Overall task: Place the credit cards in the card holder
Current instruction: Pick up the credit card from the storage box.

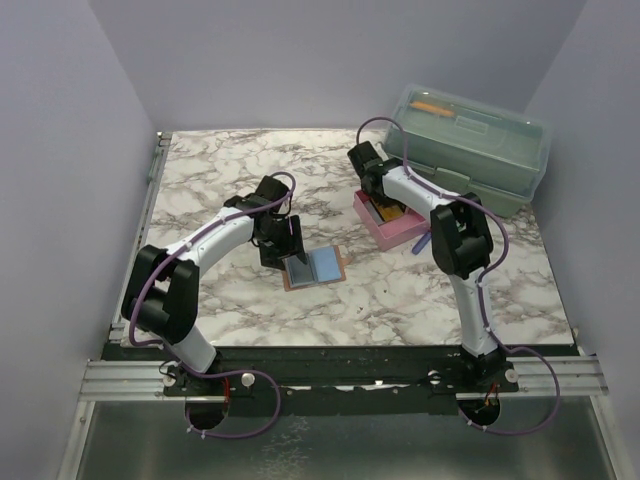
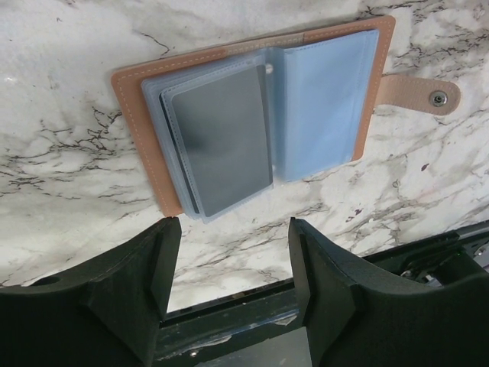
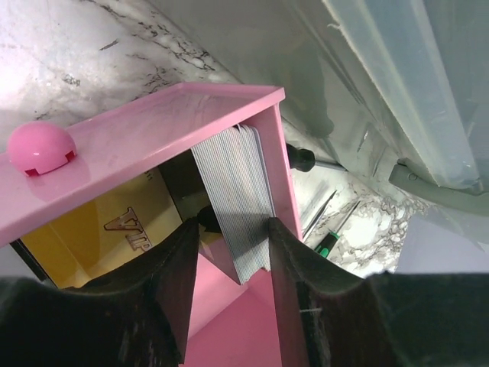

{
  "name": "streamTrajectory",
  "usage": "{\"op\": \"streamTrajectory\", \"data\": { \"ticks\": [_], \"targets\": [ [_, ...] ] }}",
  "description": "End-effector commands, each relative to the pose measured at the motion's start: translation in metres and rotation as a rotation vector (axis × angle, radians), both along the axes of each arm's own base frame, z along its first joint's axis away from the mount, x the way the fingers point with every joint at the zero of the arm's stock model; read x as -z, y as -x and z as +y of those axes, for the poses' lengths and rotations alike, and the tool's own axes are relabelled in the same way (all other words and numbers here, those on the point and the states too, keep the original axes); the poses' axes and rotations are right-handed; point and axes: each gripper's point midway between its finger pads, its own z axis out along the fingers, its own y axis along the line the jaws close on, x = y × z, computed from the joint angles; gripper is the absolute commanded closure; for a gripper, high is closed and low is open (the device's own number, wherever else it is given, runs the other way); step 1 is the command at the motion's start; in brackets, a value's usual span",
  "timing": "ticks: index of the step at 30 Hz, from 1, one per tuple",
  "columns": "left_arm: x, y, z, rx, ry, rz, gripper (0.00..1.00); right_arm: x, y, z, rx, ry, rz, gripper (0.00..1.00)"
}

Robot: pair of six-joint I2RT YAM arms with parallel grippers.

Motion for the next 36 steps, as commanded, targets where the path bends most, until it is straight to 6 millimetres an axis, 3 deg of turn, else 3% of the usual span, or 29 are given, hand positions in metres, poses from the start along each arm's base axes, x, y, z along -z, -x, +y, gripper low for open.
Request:
{"op": "streamTrajectory", "data": {
  "ticks": [1,9,22,36],
  "targets": [
    [-0.002,0.005,0.008,0.017,-0.044,-0.027,0.35,-0.006,-0.010,-0.005,0.035,0.047,-0.053,0.60],
    [-0.004,0.005,0.010,0.023,-0.052,-0.040,0.35,-0.025,-0.009,-0.010,0.040,0.069,-0.092,0.67],
    [-0.004,0.009,0.010,0.013,-0.042,-0.040,0.34,-0.030,0.000,-0.008,0.011,0.027,-0.077,0.90],
    [-0.003,0.011,0.008,-0.033,0.006,-0.025,0.33,-0.044,0.018,-0.003,-0.006,-0.066,-0.045,0.97]
  ]
}}
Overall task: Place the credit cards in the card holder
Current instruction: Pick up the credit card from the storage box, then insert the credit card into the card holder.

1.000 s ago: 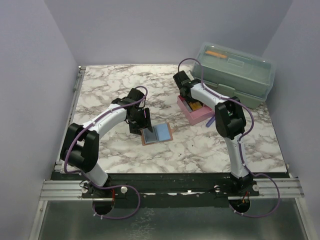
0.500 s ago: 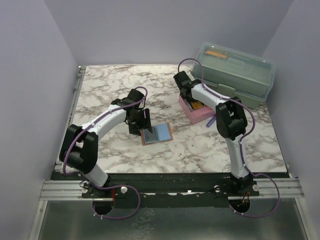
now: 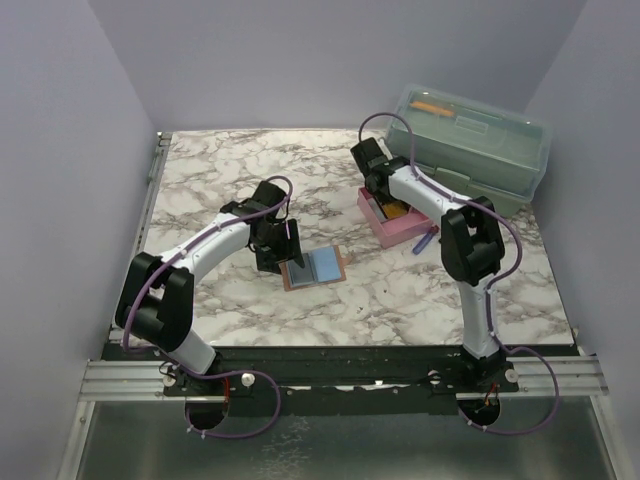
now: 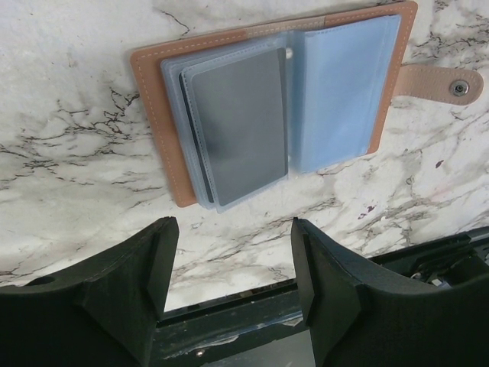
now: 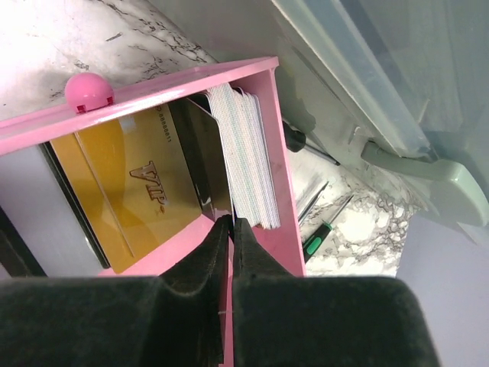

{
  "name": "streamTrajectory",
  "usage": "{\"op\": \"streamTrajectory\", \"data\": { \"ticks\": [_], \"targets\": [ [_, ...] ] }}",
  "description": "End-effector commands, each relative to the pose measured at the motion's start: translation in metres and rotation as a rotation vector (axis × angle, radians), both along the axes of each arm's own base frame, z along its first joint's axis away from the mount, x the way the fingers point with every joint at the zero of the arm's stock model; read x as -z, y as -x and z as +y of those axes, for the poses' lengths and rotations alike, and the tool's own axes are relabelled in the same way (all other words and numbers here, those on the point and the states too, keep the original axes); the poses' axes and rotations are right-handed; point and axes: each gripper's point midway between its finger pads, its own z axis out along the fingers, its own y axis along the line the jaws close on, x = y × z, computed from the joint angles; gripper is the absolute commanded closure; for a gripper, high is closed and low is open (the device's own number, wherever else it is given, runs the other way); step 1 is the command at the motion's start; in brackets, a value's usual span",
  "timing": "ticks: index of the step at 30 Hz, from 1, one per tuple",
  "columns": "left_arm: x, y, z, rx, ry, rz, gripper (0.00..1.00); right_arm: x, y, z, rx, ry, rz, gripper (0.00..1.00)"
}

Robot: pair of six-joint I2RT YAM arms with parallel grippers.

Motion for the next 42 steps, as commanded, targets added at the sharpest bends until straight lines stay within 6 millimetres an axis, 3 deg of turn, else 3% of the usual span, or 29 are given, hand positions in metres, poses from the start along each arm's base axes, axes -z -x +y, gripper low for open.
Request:
{"op": "streamTrajectory", "data": {
  "ticks": [1,7,11,20,24,27,33,36,42],
  "targets": [
    [-0.005,-0.001,0.002,-0.034,0.031,-0.013,0.33,-0.023,0.011,-0.003,0.016,-0.049,-0.005,0.98],
    [-0.003,-0.009,0.020,-0.108,0.070,0.005,0.31,-0.028,0.033,0.014,0.083,-0.224,0.050,1.00],
    [0.002,-0.011,0.014,-0.091,0.165,0.032,0.29,-0.043,0.046,0.033,0.077,-0.414,0.056,1.00],
    [0.047,-0.010,0.012,-0.099,0.194,0.104,0.31,-0.089,0.079,0.068,-0.001,-0.752,0.058,1.00],
    [0.061,-0.010,0.006,-0.148,0.226,0.152,0.38,-0.108,0.101,0.108,-0.120,-0.970,0.136,1.00],
    [0.064,-0.013,0.003,-0.204,0.246,0.159,0.43,-0.111,0.117,0.141,-0.199,-1.107,0.203,1.00],
    [0.075,-0.016,0.001,-0.318,0.265,0.186,0.58,-0.095,0.142,0.194,-0.314,-1.292,0.358,1.00],
    [0.080,-0.016,0.004,-0.336,0.242,0.183,0.63,-0.072,0.149,0.199,-0.302,-1.302,0.412,1.00],
    [0.089,-0.009,0.010,-0.352,0.214,0.200,0.65,-0.028,0.168,0.200,-0.294,-1.314,0.523,1.00]
  ]
}}
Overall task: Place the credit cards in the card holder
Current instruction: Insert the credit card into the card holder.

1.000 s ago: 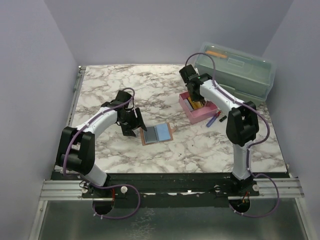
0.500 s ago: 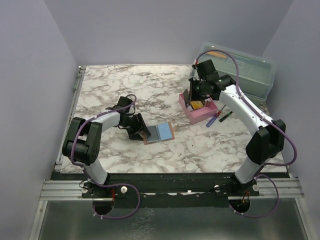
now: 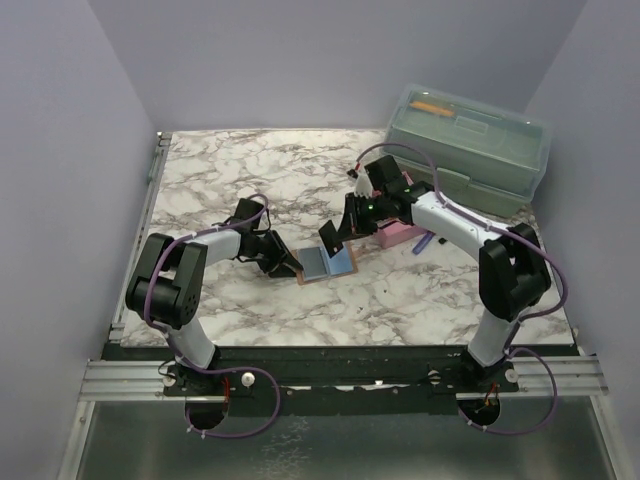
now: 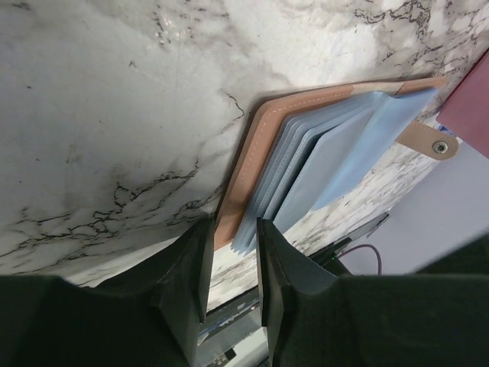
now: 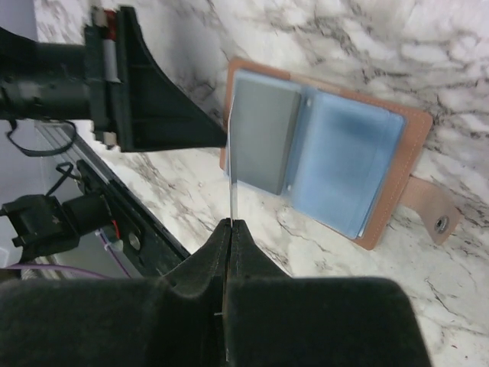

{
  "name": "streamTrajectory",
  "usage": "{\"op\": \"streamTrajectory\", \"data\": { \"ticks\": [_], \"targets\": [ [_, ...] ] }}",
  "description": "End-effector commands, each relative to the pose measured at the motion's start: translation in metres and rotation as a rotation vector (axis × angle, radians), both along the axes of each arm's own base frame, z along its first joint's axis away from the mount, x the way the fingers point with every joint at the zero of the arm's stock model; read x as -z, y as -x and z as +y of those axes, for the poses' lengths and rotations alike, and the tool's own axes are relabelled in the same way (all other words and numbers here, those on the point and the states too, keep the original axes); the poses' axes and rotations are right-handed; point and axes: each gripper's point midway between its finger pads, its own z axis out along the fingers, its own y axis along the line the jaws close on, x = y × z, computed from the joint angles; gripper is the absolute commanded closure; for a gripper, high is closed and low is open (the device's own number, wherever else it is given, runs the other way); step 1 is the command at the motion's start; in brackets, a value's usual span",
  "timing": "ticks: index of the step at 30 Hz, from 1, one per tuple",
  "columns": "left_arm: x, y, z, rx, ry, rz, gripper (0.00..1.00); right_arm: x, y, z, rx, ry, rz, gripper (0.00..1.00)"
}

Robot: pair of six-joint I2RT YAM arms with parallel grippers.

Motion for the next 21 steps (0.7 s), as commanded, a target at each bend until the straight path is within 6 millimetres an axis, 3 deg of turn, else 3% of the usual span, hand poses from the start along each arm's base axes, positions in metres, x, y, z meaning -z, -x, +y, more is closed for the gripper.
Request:
{"op": "streamTrajectory", "data": {
  "ticks": [1,8,21],
  "targets": [
    [0.036,0.012,0.018,-0.034,-0.121,0.052,0.65,0.025,0.012,0.007,-0.052,-0.053,0.059,1.00],
    [0.041,0.016,0.020,-0.033,-0.131,0.066,0.65,0.060,0.022,-0.002,-0.063,0.009,0.118,1.00],
    [0.038,0.012,0.018,-0.027,-0.123,0.055,0.65,0.087,0.031,-0.003,-0.094,0.017,0.168,1.00]
  ]
}}
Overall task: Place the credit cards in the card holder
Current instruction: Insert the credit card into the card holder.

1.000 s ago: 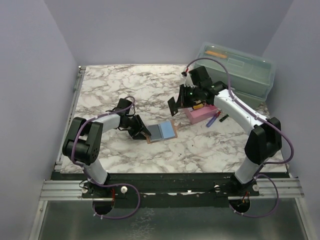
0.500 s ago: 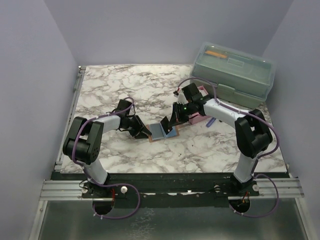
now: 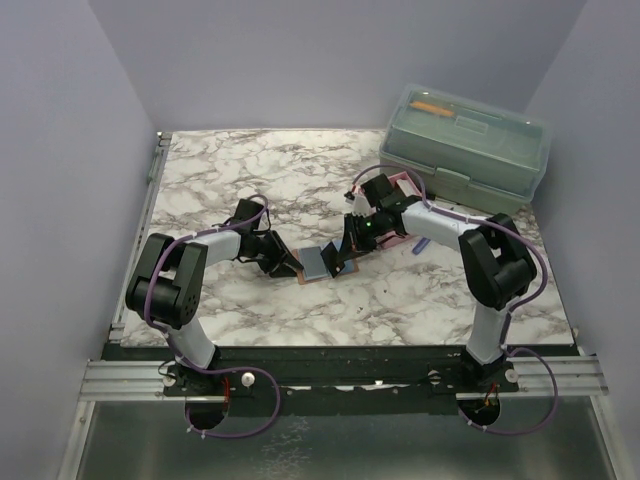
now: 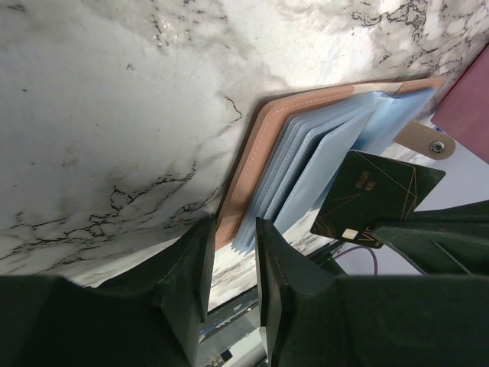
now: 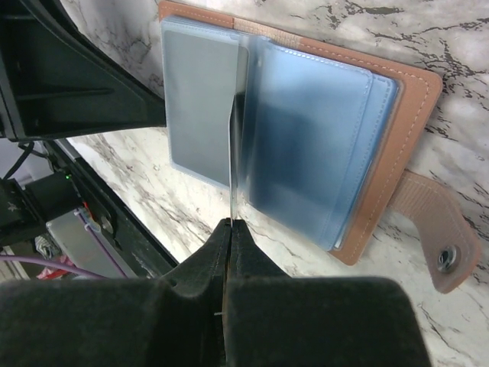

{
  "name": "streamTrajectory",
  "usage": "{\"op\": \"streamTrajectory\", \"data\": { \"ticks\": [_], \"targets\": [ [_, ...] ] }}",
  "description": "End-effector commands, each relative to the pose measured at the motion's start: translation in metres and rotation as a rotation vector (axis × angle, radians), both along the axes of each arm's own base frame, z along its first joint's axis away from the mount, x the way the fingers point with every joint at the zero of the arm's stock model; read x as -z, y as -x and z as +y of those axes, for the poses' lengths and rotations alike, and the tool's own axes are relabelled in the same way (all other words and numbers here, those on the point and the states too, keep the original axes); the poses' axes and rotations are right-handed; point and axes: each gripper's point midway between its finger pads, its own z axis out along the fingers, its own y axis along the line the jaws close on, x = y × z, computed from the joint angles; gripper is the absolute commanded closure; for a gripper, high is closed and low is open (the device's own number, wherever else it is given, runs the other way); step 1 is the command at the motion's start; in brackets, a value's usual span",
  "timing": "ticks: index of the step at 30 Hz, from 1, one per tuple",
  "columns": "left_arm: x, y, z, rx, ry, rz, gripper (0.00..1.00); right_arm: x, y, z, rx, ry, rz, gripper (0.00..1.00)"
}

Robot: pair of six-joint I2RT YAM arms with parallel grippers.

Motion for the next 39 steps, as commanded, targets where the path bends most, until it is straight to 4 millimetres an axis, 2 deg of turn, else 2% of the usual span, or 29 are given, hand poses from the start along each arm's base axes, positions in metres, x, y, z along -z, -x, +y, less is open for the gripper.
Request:
{"op": "streamTrajectory", "data": {
  "ticks": [1,14,28,39],
  "targets": [
    [0.037,0.013,0.019,-0.011,-0.136,0.055,0.65,0.014,0.005,0.002,-0.034,-0.013,0.024,1.00],
    [0.037,0.013,0.019,-0.010,-0.137,0.061,0.65,0.024,-0.003,-0.009,0.004,0.050,0.026,1.00],
    [0.037,0.010,0.018,-0.009,-0.137,0.059,0.66,0.028,0.007,-0.016,-0.004,0.044,0.045,1.00],
    [0.037,0.012,0.019,-0.007,-0.138,0.061,0.66,0.032,0.000,-0.006,-0.021,0.015,0.065,1.00]
  ]
}}
